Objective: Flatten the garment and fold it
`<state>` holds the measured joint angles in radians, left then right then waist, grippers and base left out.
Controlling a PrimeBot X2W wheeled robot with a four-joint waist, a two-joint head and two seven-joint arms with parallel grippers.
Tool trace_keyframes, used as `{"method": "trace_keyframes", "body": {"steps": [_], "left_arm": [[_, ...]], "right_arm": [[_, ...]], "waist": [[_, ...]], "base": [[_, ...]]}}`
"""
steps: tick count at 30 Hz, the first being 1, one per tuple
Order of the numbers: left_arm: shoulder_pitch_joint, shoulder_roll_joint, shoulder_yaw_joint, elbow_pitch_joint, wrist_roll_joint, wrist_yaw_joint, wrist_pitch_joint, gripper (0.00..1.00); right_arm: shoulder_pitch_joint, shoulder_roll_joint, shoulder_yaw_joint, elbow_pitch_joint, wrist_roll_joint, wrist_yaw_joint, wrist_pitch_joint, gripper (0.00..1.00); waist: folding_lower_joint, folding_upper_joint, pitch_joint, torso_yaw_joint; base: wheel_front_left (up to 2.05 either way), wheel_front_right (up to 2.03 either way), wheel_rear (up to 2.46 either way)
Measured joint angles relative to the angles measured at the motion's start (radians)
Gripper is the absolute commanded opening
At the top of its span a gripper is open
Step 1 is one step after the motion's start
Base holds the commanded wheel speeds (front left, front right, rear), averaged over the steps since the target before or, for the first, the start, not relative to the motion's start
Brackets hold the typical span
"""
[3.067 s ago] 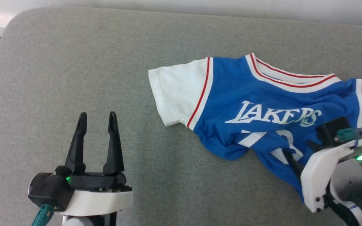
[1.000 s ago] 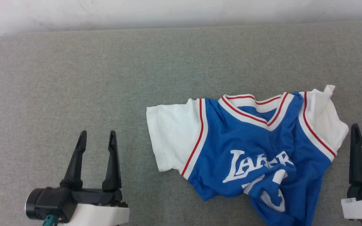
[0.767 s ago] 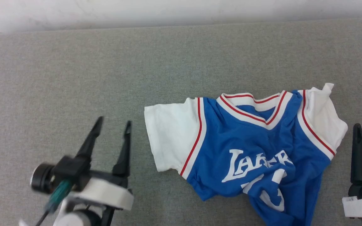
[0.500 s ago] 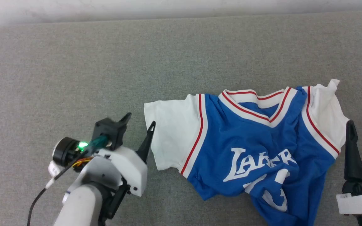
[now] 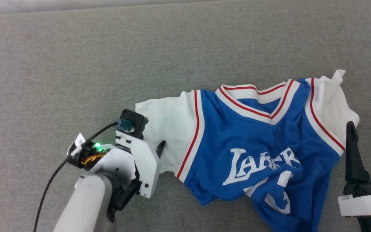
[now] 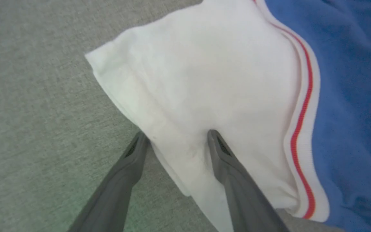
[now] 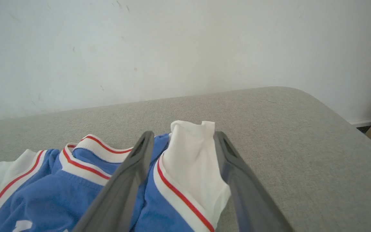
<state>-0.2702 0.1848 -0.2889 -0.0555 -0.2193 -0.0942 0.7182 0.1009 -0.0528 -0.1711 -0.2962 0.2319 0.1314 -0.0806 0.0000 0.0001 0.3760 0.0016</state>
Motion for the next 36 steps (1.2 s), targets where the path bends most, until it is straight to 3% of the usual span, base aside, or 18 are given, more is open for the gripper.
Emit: {"method": "trace_keyframes", "body": {"steps": [1, 2, 9, 16, 26, 32, 36], "left_arm": [[-0.007, 0.000, -0.001, 0.002, -0.001, 0.003, 0.024, 0.19], [-0.014, 0.002, -0.004, 0.002, -0.001, 0.003, 0.041, 0.00], [-0.023, -0.015, 0.004, -0.006, 0.005, 0.051, 0.003, 0.00], [0.035, -0.060, 0.121, -0.107, -0.044, 0.152, -0.145, 0.00], [0.407, -0.081, 0.374, -0.285, -0.166, 0.282, -0.256, 0.00], [0.444, -0.086, 0.409, -0.315, -0.178, 0.299, -0.294, 0.00], [0.436, -0.088, 0.385, -0.328, -0.179, 0.298, -0.297, 0.00]], "right_arm": [[-0.001, 0.000, 0.003, 0.004, 0.000, 0.000, -0.001, 1.00], [-0.003, 0.000, 0.004, 0.007, 0.002, 0.000, -0.002, 1.00], [-0.014, 0.000, -0.001, 0.025, 0.007, 0.000, -0.012, 1.00], [-0.013, 0.000, -0.013, 0.031, 0.007, 0.000, -0.012, 1.00], [-0.007, 0.000, -0.018, 0.025, -0.004, 0.000, 0.028, 1.00], [-0.013, 0.000, -0.012, 0.015, -0.032, 0.000, 0.069, 1.00], [-0.057, 0.000, -0.013, -0.003, -0.076, 0.000, 0.158, 1.00]], "waist": [[-0.0001, 0.0000, 0.003, -0.004], [-0.0001, 0.0000, 0.006, -0.008], [0.0000, 0.0000, 0.011, -0.022], [0.0001, 0.0000, -0.012, -0.008], [0.0000, 0.0000, -0.031, 0.048], [0.0000, 0.0000, -0.027, 0.076], [-0.0001, 0.0000, -0.018, 0.085]], "base": [[0.00, 0.00, 0.00], [0.00, 0.00, 0.00], [0.00, 0.00, 0.00], [0.00, 0.00, 0.00], [0.00, 0.00, 0.00], [0.00, 0.00, 0.00], [0.00, 0.00, 0.00]]}}
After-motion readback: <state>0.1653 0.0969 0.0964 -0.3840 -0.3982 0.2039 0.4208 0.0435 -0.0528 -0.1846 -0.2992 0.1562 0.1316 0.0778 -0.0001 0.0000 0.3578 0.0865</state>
